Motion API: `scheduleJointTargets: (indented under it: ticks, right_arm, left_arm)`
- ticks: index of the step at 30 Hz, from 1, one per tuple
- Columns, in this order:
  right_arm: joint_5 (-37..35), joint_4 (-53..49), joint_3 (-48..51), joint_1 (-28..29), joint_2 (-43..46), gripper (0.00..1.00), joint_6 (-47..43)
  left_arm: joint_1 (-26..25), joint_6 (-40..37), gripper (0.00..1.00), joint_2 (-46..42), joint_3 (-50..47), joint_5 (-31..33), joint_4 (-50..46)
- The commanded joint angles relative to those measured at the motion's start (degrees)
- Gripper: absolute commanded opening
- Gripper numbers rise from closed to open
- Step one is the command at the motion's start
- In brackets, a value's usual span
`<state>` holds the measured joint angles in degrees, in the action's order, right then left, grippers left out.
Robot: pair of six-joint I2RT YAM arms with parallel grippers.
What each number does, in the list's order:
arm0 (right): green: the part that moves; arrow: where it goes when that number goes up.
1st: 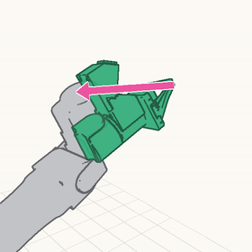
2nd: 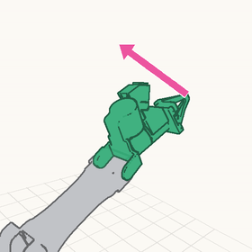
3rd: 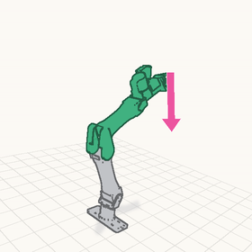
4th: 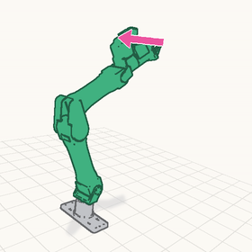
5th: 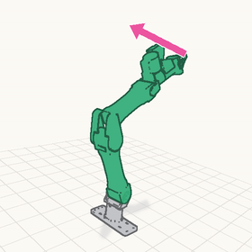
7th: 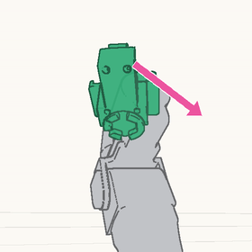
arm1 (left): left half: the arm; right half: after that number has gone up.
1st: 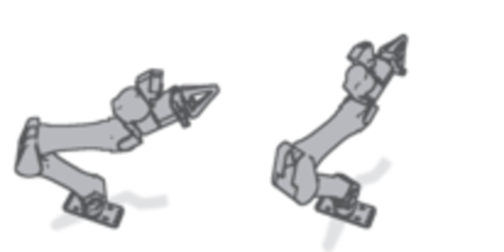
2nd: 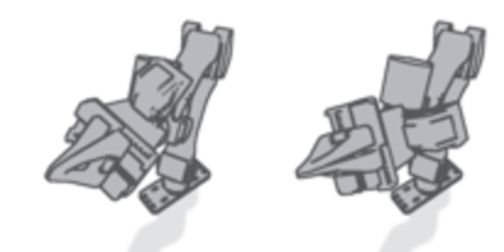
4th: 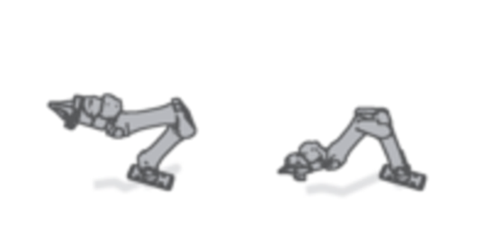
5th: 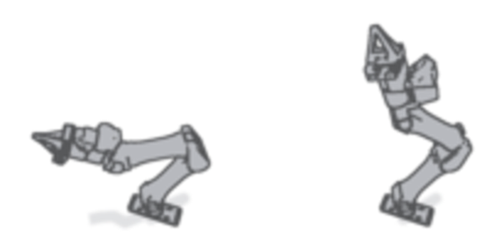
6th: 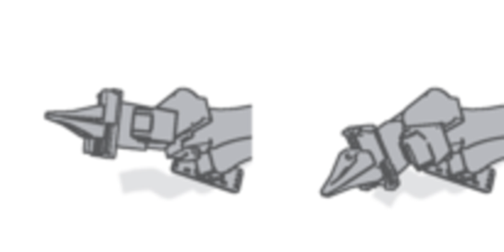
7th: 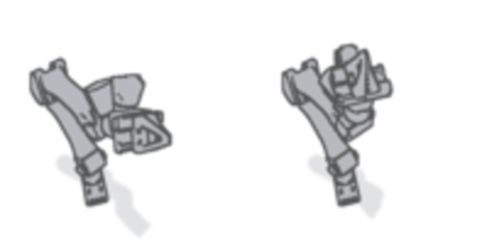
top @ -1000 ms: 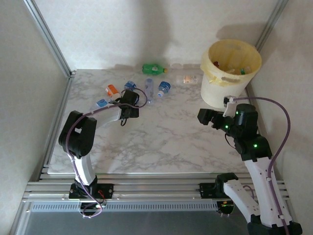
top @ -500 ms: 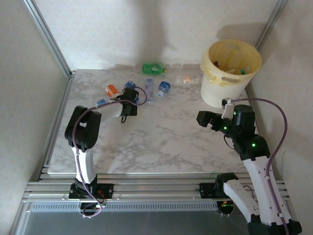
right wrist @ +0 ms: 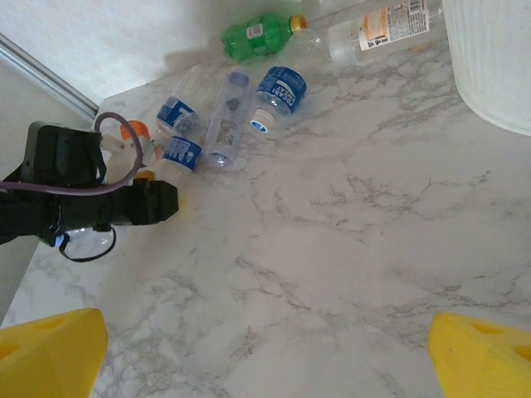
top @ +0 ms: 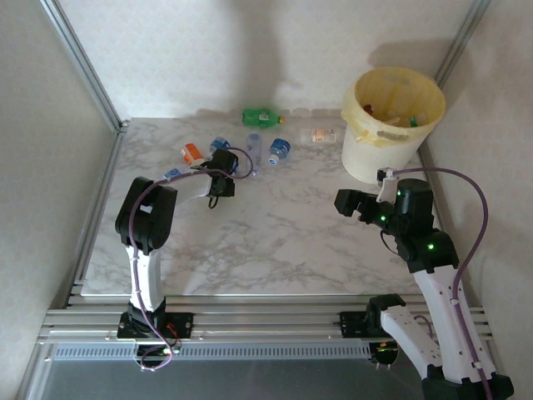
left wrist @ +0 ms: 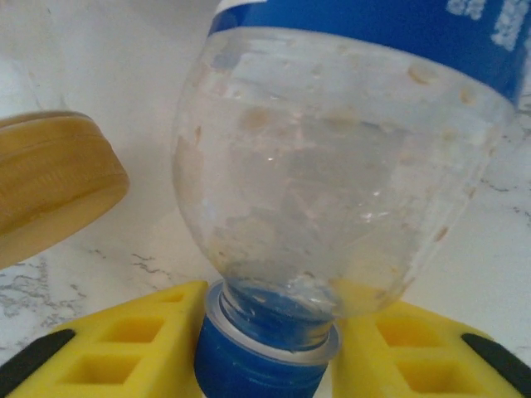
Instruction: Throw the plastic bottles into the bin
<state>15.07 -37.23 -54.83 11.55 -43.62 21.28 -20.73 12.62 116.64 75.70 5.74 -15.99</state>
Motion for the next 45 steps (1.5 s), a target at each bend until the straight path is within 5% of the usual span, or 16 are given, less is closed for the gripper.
scheduleJointTargets:
  ticks: [1,9,21,28,36,45]
  right_arm:
    - [0.30,1.20,0.78,0.41,-0.36,0.99,0.53]
    - [0.35,1.88,2.10,0.41,-0.52,0.99,1.51]
    - [5.24,7.17,5.77,0.88,-1.05,0.99,5.58]
    - [12.84,15.26,8.37,1.75,-0.66,0.99,8.78]
    - [19.54,23.54,8.97,4.46,-0.95,0.99,12.25]
    - [18.19,25.89,9.35,8.76,-3.55,0.99,12.76]
  left_arm:
    - [0.00,-0.49,0.31,-0.73,-0.50,-1.54,1.09]
    - [-2.38,0.73,0.26,-8.70,-8.55,-2.03,5.00]
    - [-12.81,0.08,0.26,-34.74,-22.90,-0.95,7.94]
    - [-20.88,-2.23,0.27,-49.15,-29.47,-9.49,15.27]
    - [-28.95,-3.87,0.26,-47.76,-28.26,-15.41,18.82]
    - [-35.38,-5.05,0.25,-42.40,-23.99,-15.67,20.62]
